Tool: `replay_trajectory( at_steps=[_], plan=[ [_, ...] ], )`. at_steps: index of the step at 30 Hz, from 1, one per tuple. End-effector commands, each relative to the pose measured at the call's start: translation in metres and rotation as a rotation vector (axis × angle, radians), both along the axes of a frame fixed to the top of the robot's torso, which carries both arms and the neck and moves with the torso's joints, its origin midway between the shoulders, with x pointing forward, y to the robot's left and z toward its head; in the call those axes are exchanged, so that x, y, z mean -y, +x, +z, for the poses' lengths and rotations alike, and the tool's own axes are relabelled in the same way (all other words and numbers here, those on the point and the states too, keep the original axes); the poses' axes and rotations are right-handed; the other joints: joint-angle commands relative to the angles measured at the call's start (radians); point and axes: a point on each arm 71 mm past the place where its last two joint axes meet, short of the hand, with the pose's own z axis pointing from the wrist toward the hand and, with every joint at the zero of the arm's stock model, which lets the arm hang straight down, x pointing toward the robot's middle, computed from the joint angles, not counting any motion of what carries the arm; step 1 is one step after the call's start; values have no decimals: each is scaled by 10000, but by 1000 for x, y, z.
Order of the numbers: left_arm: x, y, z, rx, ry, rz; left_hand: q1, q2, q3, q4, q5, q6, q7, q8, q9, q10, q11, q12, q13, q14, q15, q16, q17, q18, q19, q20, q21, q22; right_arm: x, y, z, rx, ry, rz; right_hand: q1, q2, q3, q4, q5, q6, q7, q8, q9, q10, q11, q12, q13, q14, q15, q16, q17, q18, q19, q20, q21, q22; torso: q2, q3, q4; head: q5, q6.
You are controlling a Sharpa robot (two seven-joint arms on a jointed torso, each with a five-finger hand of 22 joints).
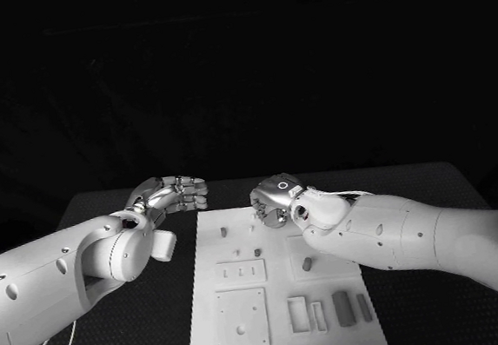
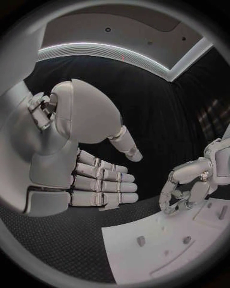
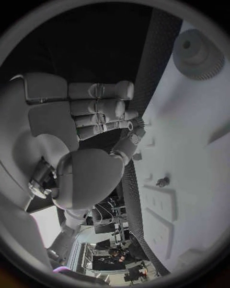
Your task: Assemble the parts on the task board
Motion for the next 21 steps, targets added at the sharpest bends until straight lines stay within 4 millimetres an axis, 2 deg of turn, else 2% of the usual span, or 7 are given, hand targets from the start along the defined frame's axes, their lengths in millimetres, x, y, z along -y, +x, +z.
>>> replay_trajectory(
  at_steps=[1,11,15,21],
  plan=[
    [2,0,4,152,-75,-132,-67,-13,6,53,-44,-18,39,-49,-3,-27,3,-46,-3,-9,24,-46,14,56,-39,16,-66,15,-2,0,3,352,34,-34,73,62,65,-6,12,71,-12,50,3,351,-57,26,15,-112,-181,70,5,1119,-11,-77,53,229,47,-32,48,-10,32],
    [5,0,14,328,-107,-214,-61,-24,6,48,-44,-14,39,-49,0,-22,2,-51,0,-10,25,-59,25,56,-42,17,-72,19,-8,3,4,422,-80,-91,72,53,78,-5,12,72,-13,48,5,353,-57,19,21,-116,-182,74,3,1119,-12,-71,63,228,192,-106,161,-94,108],
    [6,0,16,351,-109,-221,-60,-29,5,46,-45,-12,39,-48,1,-20,2,-53,1,-9,26,-64,29,56,-43,18,-74,21,-10,2,4,462,-56,-76,72,51,84,-5,12,73,-13,48,6,354,-57,17,23,-117,-182,76,2,1119,-12,-69,67,227,260,-106,193,-93,140],
    [7,1,16,352,-110,-236,-61,-34,3,47,-45,-12,39,-49,3,-18,2,-56,2,-10,26,-71,35,56,-44,19,-76,23,-10,3,5,492,-80,-87,72,44,89,-6,12,74,-14,47,7,356,-58,14,26,-118,-183,79,1,1119,-12,-67,73,226,311,-117,201,-97,186]
  ],
)
